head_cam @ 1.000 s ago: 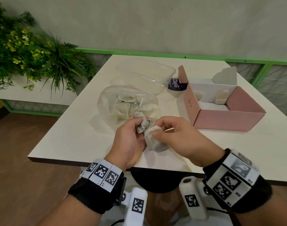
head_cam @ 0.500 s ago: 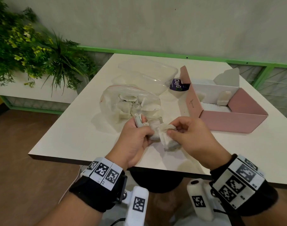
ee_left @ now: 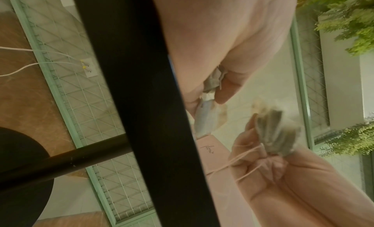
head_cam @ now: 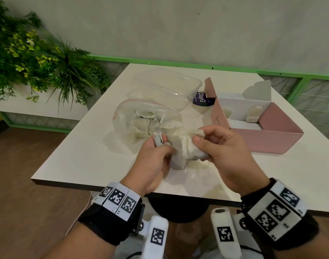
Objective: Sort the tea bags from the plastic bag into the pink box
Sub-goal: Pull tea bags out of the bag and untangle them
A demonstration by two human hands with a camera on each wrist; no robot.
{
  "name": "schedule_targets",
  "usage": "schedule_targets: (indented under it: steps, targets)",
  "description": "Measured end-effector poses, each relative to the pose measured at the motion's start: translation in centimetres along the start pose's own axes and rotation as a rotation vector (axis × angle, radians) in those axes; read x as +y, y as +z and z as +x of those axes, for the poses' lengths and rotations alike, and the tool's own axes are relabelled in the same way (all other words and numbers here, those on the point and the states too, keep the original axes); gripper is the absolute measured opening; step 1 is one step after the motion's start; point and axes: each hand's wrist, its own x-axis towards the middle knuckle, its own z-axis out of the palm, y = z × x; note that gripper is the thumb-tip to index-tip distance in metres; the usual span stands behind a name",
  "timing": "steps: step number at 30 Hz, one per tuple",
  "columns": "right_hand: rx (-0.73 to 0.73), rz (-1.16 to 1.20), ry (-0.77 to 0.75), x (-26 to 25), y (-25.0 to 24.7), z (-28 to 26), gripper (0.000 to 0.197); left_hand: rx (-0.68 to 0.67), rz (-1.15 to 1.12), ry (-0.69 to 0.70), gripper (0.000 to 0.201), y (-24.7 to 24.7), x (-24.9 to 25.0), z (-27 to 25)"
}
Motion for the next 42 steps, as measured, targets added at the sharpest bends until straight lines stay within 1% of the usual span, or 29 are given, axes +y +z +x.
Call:
schedule_targets:
  steps: [3,6,7,8,9,10,12,14,17,22,25,29,32,33,34,36,37,42]
  targets:
    - [-0.002,-0.151,0.011,1.3,0.9,0.2,0.02,-0.018,-0.009,0.016,0.041,0.0,0.0,-0.1]
    - [0.061,-0.185,0.008,2.3,1.0,0.4,0.041,-0.035,0.033,0.051,0.045,0.0,0.0,-0.3]
    - [0.089,-0.165,0.017,2.5,0.9,0.5,0.042,-0.023,0.042,0.053,0.044,0.0,-0.1,-0.2]
    - [0.106,-0.142,0.03,2.5,0.8,0.5,0.038,-0.013,0.046,0.052,0.039,-0.1,-0.2,-0.1]
    - [0.115,-0.127,0.041,2.5,0.8,0.5,0.031,-0.013,0.049,0.048,0.033,-0.2,-0.2,0.0]
    - [0.12,-0.123,0.047,2.5,0.8,0.5,0.025,-0.024,0.059,0.042,0.033,-0.4,-0.3,0.1]
    - [0.128,-0.143,0.042,2.6,0.7,0.5,0.016,-0.055,0.106,0.022,0.042,-0.6,-0.4,0.1]
    - [0.123,-0.173,0.032,2.7,0.6,0.5,0.012,-0.062,0.142,0.026,0.048,-0.6,-0.4,0.0]
    - [0.121,-0.161,0.03,2.6,0.5,0.7,0.009,-0.037,0.188,0.044,0.048,-0.6,-0.6,0.1]
    - [0.086,-0.092,0.039,2.1,-0.2,0.6,0.012,0.015,0.226,0.065,0.042,-0.6,-0.5,0.0]
    - [0.057,-0.075,0.041,1.6,-1.0,0.5,0.011,0.027,0.229,0.06,0.041,-0.7,-0.6,0.1]
    - [-0.004,0.042,0.05,0.6,-2.0,0.1,0.026,0.006,0.196,0.051,0.044,-0.7,-0.6,0.1]
    - [-0.098,0.134,0.114,0.2,-2.0,-0.6,0.015,-0.02,0.161,0.031,0.05,-0.7,-0.5,0.1]
    - [-0.124,0.146,0.139,0.4,-1.7,-0.8,0.014,-0.027,0.141,0.029,0.05,-0.7,-0.5,0.0]
    - [-0.131,0.139,0.159,0.9,-1.3,-1.0,0.018,-0.027,0.119,0.027,0.05,-0.7,-0.5,0.0]
    - [-0.09,0.07,0.173,2.0,-0.3,-1.0,0.032,-0.025,0.068,0.027,0.048,-0.7,-0.5,0.1]
    - [-0.059,0.023,0.163,2.4,0.3,-1.0,0.035,-0.027,0.046,0.026,0.045,-0.7,-0.5,0.1]
    - [0.048,-0.123,0.058,3.3,1.9,-1.0,0.032,-0.024,-0.059,0.004,0.043,-0.7,-0.5,0.2]
